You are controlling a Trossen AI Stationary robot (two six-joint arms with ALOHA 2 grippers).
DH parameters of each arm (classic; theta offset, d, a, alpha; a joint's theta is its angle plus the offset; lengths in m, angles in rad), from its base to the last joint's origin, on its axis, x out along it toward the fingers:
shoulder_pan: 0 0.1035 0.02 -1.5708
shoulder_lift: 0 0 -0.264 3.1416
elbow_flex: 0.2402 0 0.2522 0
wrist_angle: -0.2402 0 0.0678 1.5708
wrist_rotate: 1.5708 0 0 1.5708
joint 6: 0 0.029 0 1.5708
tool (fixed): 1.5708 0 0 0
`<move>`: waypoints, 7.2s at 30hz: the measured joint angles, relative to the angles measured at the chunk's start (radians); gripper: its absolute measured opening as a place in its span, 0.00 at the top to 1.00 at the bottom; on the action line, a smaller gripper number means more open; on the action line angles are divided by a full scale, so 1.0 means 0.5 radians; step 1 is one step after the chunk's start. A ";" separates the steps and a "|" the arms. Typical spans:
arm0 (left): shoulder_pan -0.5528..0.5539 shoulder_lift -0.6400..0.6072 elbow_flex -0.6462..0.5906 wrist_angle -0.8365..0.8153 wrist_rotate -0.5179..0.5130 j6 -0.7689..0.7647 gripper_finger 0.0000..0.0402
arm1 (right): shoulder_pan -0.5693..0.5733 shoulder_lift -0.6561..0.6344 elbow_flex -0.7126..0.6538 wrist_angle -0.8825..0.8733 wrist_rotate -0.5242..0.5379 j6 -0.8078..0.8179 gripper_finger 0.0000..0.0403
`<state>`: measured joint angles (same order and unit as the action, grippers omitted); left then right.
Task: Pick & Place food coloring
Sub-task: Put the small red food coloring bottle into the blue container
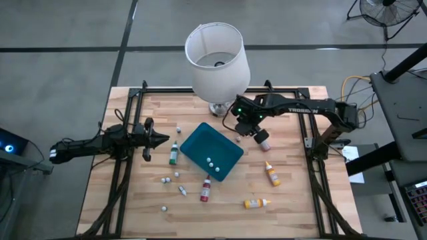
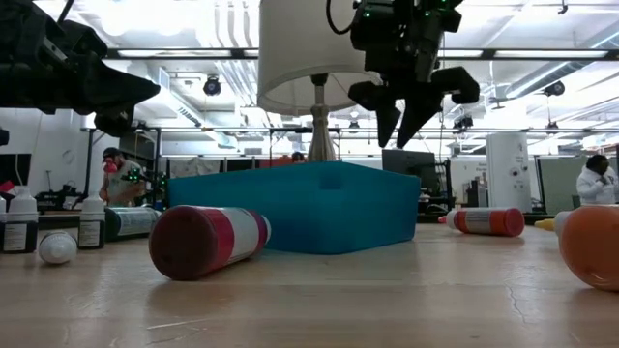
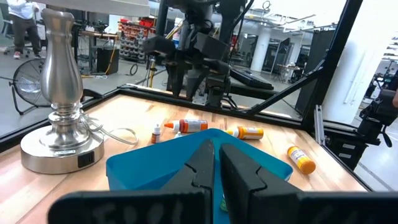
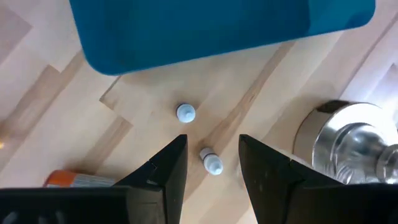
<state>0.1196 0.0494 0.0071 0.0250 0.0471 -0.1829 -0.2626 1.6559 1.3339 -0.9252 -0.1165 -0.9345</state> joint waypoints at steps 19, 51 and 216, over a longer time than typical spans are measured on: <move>0.000 0.000 0.000 0.000 0.001 0.000 1.00 | 0.056 0.162 -0.056 0.099 -0.110 -0.092 0.66; 0.000 0.000 0.000 -0.001 0.000 0.000 1.00 | 0.032 0.348 -0.086 0.233 -0.098 -0.014 0.66; 0.000 0.000 0.000 -0.005 0.000 -0.001 1.00 | -0.044 0.369 -0.100 0.124 -0.079 0.210 0.88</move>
<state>0.1196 0.0494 0.0071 0.0223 0.0471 -0.1833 -0.2848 1.8405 1.2838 -0.8632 -0.1561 -0.8297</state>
